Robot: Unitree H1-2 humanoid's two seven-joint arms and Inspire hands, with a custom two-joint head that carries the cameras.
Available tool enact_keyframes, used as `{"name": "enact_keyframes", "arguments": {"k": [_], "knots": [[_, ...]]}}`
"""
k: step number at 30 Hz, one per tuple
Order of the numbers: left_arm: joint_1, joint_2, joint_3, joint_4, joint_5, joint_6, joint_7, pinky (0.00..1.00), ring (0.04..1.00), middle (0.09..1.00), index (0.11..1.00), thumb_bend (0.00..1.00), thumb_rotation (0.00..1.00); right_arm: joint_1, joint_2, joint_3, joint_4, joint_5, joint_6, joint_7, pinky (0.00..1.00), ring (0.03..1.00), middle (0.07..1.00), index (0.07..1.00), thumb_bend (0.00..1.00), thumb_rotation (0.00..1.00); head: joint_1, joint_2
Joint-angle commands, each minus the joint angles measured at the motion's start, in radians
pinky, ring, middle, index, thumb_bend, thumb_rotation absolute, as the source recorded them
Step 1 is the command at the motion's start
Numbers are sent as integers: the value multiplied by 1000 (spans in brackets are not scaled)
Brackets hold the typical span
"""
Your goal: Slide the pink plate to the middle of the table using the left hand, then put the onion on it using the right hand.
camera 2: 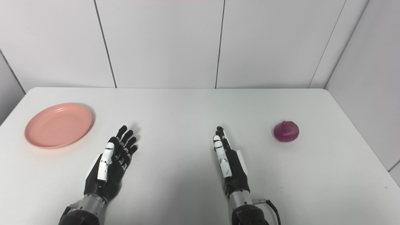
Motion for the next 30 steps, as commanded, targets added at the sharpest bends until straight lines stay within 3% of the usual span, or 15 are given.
{"name": "enact_keyframes", "arguments": {"k": [1,30], "knots": [[3,16,-2,-21,-1,-18,-2,1000,994,1000,994,427,1000,-23,5,0,-35,1,-25,7,1000,997,992,986,237,1000,2,-1],[3,17,-6,-29,-1,-12,-4,1000,995,1000,997,430,1000,-22,5,-1,-30,6,-35,9,1000,992,991,985,243,1000,4,1]]}}
